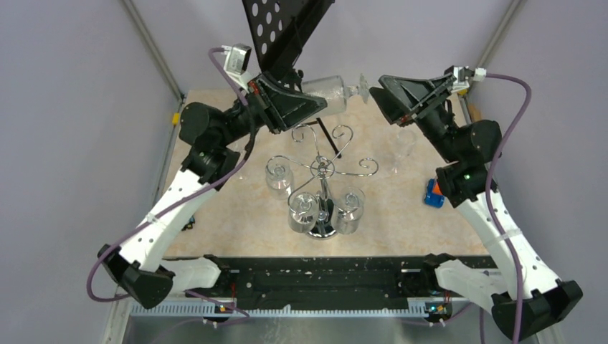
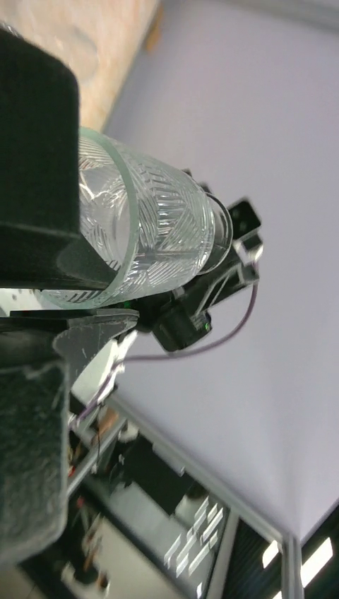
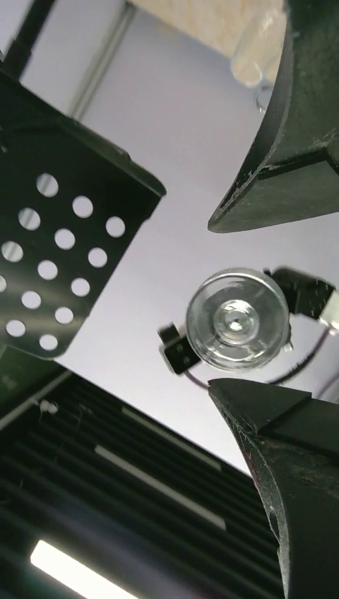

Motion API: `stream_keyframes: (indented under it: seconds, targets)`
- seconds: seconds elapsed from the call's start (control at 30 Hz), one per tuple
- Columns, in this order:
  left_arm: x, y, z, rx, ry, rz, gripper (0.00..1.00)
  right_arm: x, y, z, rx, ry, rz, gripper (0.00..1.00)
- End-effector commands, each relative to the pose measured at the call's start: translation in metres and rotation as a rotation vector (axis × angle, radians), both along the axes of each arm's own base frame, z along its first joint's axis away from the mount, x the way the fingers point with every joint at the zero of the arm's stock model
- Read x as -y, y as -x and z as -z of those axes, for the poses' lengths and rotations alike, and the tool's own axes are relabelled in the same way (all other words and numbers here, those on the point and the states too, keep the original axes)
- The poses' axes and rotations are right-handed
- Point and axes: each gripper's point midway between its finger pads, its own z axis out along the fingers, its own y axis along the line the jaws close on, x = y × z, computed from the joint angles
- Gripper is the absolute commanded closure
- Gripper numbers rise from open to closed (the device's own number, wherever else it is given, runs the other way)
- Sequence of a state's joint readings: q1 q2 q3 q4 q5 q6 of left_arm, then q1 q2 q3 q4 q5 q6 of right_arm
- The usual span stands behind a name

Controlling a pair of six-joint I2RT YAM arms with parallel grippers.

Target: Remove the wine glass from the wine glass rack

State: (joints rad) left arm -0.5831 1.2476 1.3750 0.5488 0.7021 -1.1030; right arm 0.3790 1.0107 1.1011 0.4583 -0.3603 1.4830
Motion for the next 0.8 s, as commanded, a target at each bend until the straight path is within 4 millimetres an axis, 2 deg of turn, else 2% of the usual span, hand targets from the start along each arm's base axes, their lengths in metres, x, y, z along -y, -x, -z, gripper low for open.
stream_keyframes:
  seconds: [0.0,0.13,0.27,0.37,0.53,0.63,0.77]
  targets:
    - [-0.031,-0.004,-0.023,0.168,-0.060,-0.304,1.00,0.018,-0.008,0.016,-0.014,0.132,0.198,0.25]
    - [-0.043,-0.010,0.003,0.186,-0.220,-0.423,1.00,0.030,-0.009,0.024,-0.025,0.181,0.290,0.26]
    - [-0.065,-0.031,0.051,0.172,-0.434,-0.591,1.00,0.044,-0.006,0.025,-0.012,0.216,0.371,0.28]
    - [-0.085,-0.041,0.078,0.142,-0.563,-0.700,1.00,0.050,-0.005,0.027,-0.010,0.234,0.412,0.28]
    - [-0.131,-0.056,0.095,0.069,-0.655,-0.939,1.00,0.054,-0.007,0.030,-0.024,0.252,0.434,0.32]
    - [-0.140,-0.063,0.106,0.018,-0.688,-0.996,1.00,0.050,-0.012,0.035,-0.042,0.259,0.423,0.34]
    - [-0.154,-0.074,0.135,-0.084,-0.776,-1.067,1.00,0.046,-0.016,0.042,-0.060,0.277,0.408,0.35]
